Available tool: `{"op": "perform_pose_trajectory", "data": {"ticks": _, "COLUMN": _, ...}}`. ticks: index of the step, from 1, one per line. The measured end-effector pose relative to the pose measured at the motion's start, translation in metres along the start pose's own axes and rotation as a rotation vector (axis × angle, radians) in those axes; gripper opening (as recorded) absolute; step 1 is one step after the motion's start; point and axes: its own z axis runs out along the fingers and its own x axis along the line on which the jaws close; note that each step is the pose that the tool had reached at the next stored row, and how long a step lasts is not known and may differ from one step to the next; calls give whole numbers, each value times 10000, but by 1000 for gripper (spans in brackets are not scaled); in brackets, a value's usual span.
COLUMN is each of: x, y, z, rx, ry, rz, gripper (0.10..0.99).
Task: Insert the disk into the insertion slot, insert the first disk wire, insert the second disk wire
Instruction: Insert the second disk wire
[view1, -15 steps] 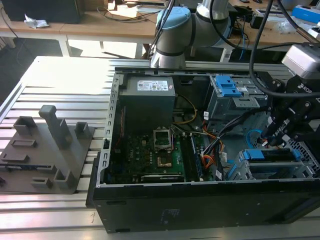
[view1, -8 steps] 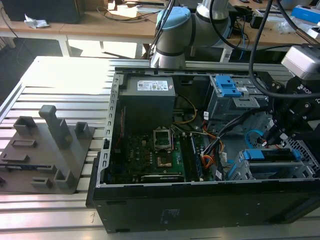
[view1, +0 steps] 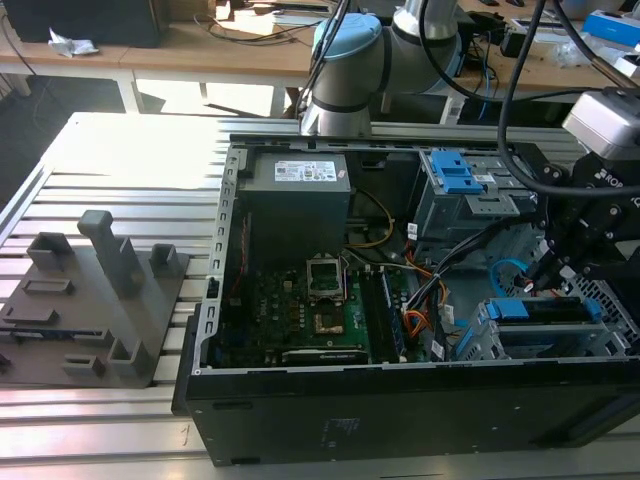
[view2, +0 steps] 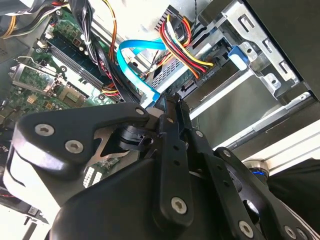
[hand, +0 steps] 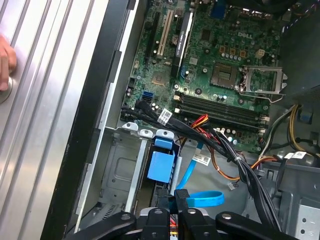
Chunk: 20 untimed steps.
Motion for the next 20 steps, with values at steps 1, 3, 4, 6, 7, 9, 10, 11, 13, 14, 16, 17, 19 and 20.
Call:
{"op": "perform_pose_trajectory", "data": {"ticks": 1, "x": 16, "y": 3, "z": 1, "rx": 0, "ry": 0, "rz": 3, "gripper": 161}}
{"op": "perform_pose_trajectory", "data": {"ticks": 3, "x": 108, "y": 24, "z": 6, "rx": 0, "ry": -5, "rz": 35, "gripper": 161}}
{"op": "perform_pose_trajectory", "data": {"ticks": 4, "x": 132, "y": 30, "z": 9, "rx": -1, "ry": -6, "rz": 51, "gripper": 161}}
{"op": "perform_pose_trajectory", "data": {"ticks": 6, "x": 141, "y": 27, "z": 25, "rx": -1, "ry": -25, "rz": 165, "gripper": 161}}
{"op": "perform_pose_trajectory", "data": {"ticks": 7, "x": 142, "y": 25, "z": 31, "rx": -2, "ry": -34, "rz": 241, "gripper": 161}}
{"op": "perform_pose_trajectory", "data": {"ticks": 9, "x": 143, "y": 15, "z": 56, "rx": -1, "ry": -65, "rz": 414, "gripper": 161}}
{"op": "perform_pose_trajectory", "data": {"ticks": 10, "x": 145, "y": 6, "z": 71, "rx": -1, "ry": -87, "rz": 481, "gripper": 161}}
{"op": "perform_pose_trajectory", "data": {"ticks": 11, "x": 146, "y": 0, "z": 82, "rx": -3, "ry": -97, "rz": 517, "gripper": 161}}
{"op": "perform_pose_trajectory", "data": {"ticks": 13, "x": 149, "y": -23, "z": 145, "rx": -17, "ry": -120, "rz": 648, "gripper": 161}}
{"op": "perform_pose_trajectory", "data": {"ticks": 14, "x": 150, "y": -30, "z": 166, "rx": -22, "ry": -122, "rz": 706, "gripper": 161}}
{"op": "perform_pose_trajectory", "data": {"ticks": 16, "x": 151, "y": -40, "z": 175, "rx": -22, "ry": -135, "rz": 764, "gripper": 161}}
{"op": "perform_pose_trajectory", "data": {"ticks": 17, "x": 152, "y": -42, "z": 176, "rx": -22, "ry": -140, "rz": 774, "gripper": 161}}
{"op": "perform_pose_trajectory", "data": {"ticks": 19, "x": 153, "y": -47, "z": 175, "rx": -22, "ry": -149, "rz": 832, "gripper": 161}}
{"op": "perform_pose_trajectory", "data": {"ticks": 20, "x": 153, "y": -49, "z": 174, "rx": -21, "ry": -156, "rz": 874, "gripper": 161}}
